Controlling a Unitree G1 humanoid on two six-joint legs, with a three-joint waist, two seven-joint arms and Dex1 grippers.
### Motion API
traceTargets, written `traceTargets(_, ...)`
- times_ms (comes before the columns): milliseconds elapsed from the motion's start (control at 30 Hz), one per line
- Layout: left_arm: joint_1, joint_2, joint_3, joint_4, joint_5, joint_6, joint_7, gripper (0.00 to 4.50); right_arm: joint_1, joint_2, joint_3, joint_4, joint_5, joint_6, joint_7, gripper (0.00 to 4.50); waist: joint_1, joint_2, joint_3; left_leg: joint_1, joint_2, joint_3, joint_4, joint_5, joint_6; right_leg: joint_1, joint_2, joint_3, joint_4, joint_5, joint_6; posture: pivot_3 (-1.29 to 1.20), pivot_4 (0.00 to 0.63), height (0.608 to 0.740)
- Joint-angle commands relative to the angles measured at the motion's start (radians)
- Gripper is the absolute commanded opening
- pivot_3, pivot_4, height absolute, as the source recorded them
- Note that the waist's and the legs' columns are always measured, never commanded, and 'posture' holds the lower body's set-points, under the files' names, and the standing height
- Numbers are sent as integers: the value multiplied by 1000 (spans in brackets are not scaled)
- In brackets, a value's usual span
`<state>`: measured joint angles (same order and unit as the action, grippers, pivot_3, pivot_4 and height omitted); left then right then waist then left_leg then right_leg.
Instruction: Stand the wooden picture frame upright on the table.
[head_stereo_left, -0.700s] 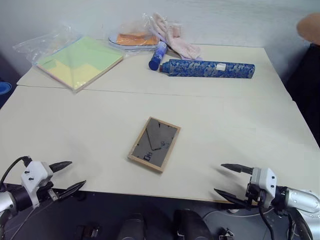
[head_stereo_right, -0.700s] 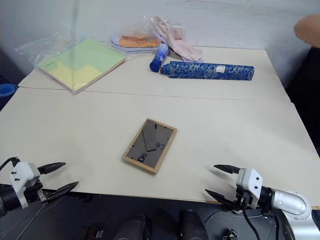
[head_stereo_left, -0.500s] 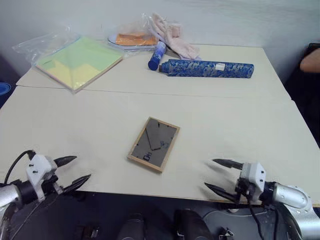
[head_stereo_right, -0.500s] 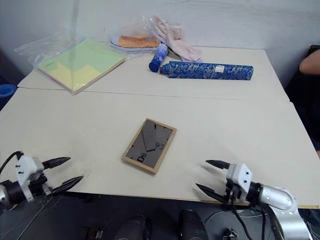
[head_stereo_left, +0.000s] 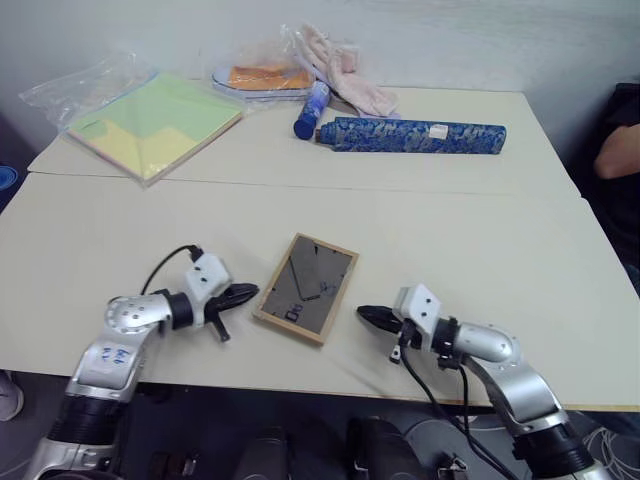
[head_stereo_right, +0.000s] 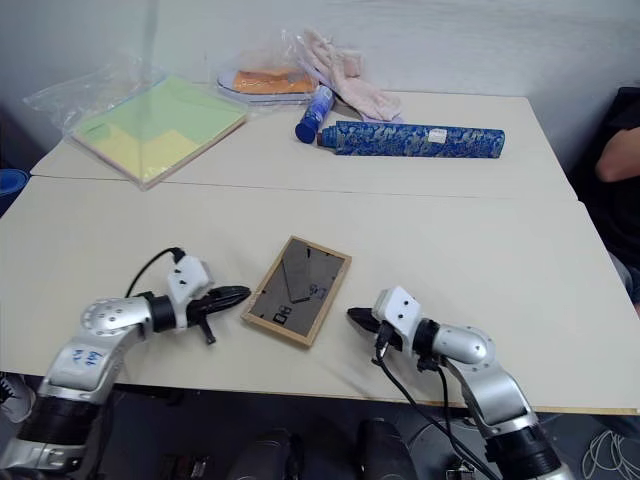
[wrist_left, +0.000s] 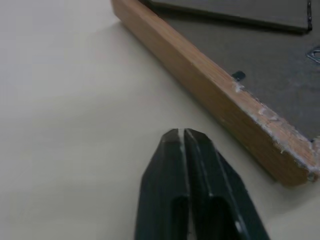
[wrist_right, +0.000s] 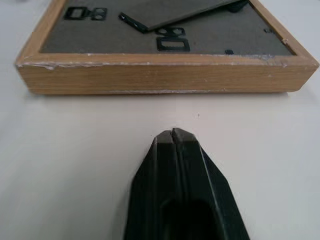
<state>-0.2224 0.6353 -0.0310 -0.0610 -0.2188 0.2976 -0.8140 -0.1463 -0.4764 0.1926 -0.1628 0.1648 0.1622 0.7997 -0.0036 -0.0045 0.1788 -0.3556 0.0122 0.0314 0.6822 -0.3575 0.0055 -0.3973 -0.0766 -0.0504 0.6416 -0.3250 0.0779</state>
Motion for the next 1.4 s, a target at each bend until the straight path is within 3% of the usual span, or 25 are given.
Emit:
traceTargets(33, 1, -15, -48, -36, 4, 7, -27, 39, -35, 11, -9, -13, 2, 17, -17, 0, 0, 0, 0, 0, 0, 0, 0, 0, 0, 0, 0, 0, 0, 0, 0, 0, 150, 740)
traceTargets(333, 43, -58, -53, -110, -7, 47, 3, 39, -114, -8, -25, 14, 9, 61, 3, 0, 1, 0, 0, 0, 0, 0, 0, 0, 1, 0, -1, 0, 0, 0, 0, 0, 150, 740)
traceTargets(533, 126, -18, 49, -194, -120, 163, -19, 39, -139, -43, -52, 57, 16, 46, 40, 0, -1, 0, 0, 0, 0, 0, 0, 0, 1, 0, -1, 1, 0, 0, 0, 0, 150, 740)
traceTargets(600, 138, -3, 133, -200, -205, 281, 0, 418, -132, -64, -71, 44, 33, 58, 57, 0, -2, 0, 0, 0, 1, 0, 0, 0, 0, 0, -1, 1, 0, 0, 0, 0, 150, 740)
traceTargets(667, 128, 51, 199, -195, -321, 513, -6, 946, -108, -108, -88, 1, 62, 89, 100, 0, -2, 0, 0, 0, 1, -1, 0, 0, 0, 0, -1, 0, 0, 0, 0, 0, 150, 740)
traceTargets(800, 45, 149, 240, -170, -537, 915, -44, 2097, -59, -184, -85, -86, 92, 153, 154, 0, 2, 0, 0, 0, 1, -2, 0, 0, 1, 1, -1, 1, -1, 0, 0, 0, 150, 740)
traceTargets(967, -144, 109, 194, -96, -606, 1287, 46, 3625, -42, -187, -54, -149, 85, 211, 150, 0, 3, 0, 0, 0, 0, -5, 0, 0, 1, 3, -1, 0, -2, 0, 0, 0, 150, 740)
traceTargets(1067, -215, 51, 158, -50, -614, 1317, 123, 4485, -41, -161, -26, -168, 70, 231, 120, 0, 2, 0, 0, 0, -1, -6, 0, 0, 1, 3, -1, 0, -1, 0, 0, 0, 150, 740)
traceTargets(1400, -326, -134, 116, 133, -769, 1317, 392, 4485, -92, -117, 33, -142, 35, 242, 92, 0, 16, 1, -1, 1, -4, -8, 2, 0, 1, 4, -2, 0, 0, 0, 0, 0, 150, 740)
